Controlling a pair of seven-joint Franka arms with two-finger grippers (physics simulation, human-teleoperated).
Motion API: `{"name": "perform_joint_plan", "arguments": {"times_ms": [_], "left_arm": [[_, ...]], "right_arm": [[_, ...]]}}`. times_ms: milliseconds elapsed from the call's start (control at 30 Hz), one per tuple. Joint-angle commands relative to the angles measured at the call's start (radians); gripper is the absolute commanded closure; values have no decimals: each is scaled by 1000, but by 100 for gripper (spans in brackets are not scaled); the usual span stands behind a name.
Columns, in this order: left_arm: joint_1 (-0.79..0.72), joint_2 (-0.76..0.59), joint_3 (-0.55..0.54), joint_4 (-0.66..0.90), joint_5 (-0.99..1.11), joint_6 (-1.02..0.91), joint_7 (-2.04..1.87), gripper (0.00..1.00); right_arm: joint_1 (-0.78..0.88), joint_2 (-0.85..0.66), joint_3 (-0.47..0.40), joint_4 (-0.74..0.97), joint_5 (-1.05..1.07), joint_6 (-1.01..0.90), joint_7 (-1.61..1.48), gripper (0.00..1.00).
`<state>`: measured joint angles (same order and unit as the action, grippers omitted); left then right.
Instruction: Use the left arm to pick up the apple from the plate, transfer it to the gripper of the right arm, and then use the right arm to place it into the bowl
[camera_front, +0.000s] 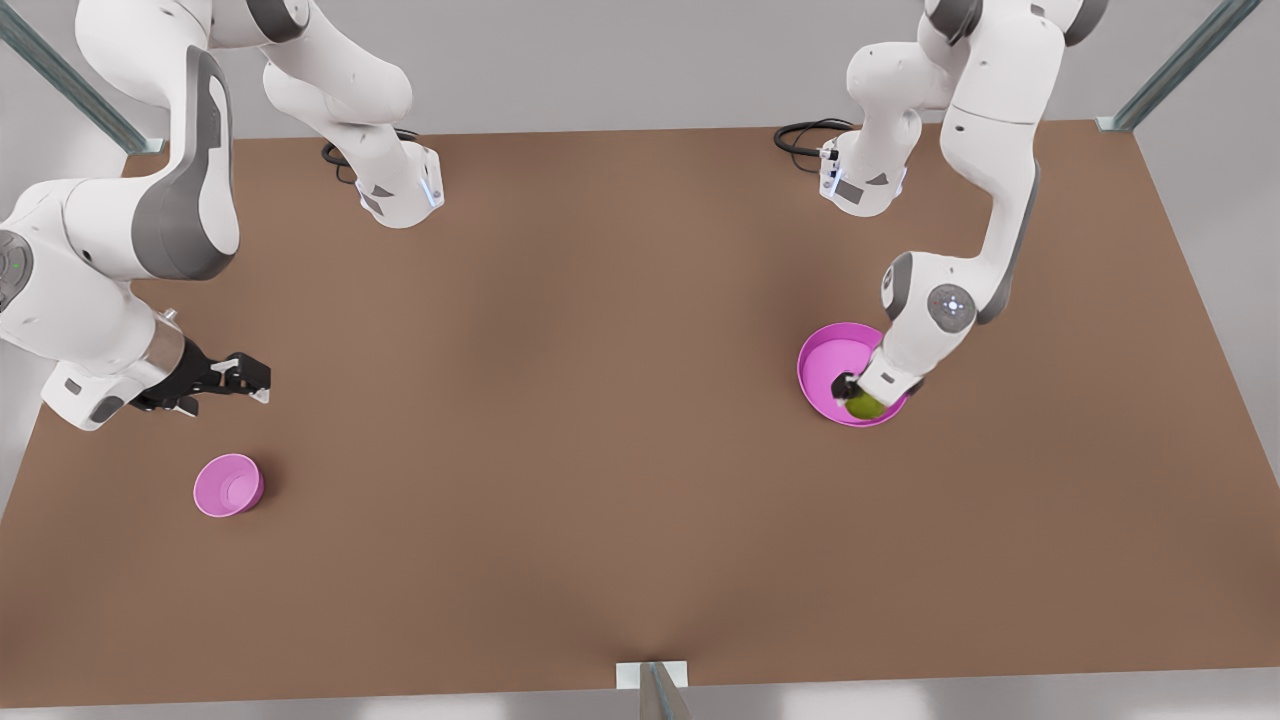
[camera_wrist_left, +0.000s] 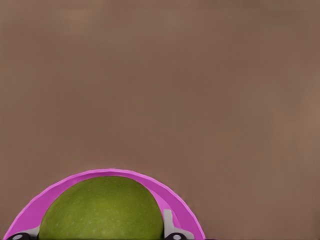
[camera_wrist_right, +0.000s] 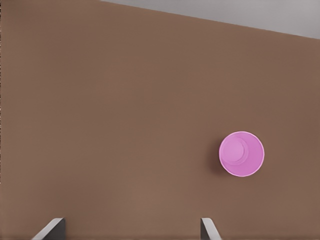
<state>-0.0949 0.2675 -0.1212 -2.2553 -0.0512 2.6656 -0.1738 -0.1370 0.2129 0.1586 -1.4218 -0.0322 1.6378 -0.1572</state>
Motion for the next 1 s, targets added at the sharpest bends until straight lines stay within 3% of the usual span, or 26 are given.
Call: {"name": "perform_joint_plan", "arguments": {"times_ms": [0,133,167,267,300,400,433,633,833,967], "left_arm": [[-31,10,-1,78,-2,0,82,10],[-118,125,-95,345,-131,-30,85,10],[-112,156,-132,440,-217,-137,163,10],[-115,173,-138,505,-671,-254,781,9],[-118,234,-138,598,-777,-346,927,9],[-114,372,-205,803,-834,-437,1128,10],[-118,464,-236,901,-941,-438,1306,10],[-127,682,-399,1207,-1069,-428,1674,10],[-226,730,-403,1295,-1090,-288,1777,10],[-262,786,-428,1336,-1092,-230,1811,10]], "right_arm": [[2,-3,4,-2,6,-12,7,0],[-4,2,2,-2,227,-56,88,0],[-6,26,3,0,320,-47,79,0],[-3,71,24,4,480,2,65,0],[-1,83,32,4,573,10,39,0],[-7,160,30,1,853,11,-194,0],[-12,198,29,3,992,11,-289,0],[20,425,49,6,1324,63,-660,0],[94,559,62,90,1396,115,-826,0],[108,565,81,84,1453,116,-874,0]]}}
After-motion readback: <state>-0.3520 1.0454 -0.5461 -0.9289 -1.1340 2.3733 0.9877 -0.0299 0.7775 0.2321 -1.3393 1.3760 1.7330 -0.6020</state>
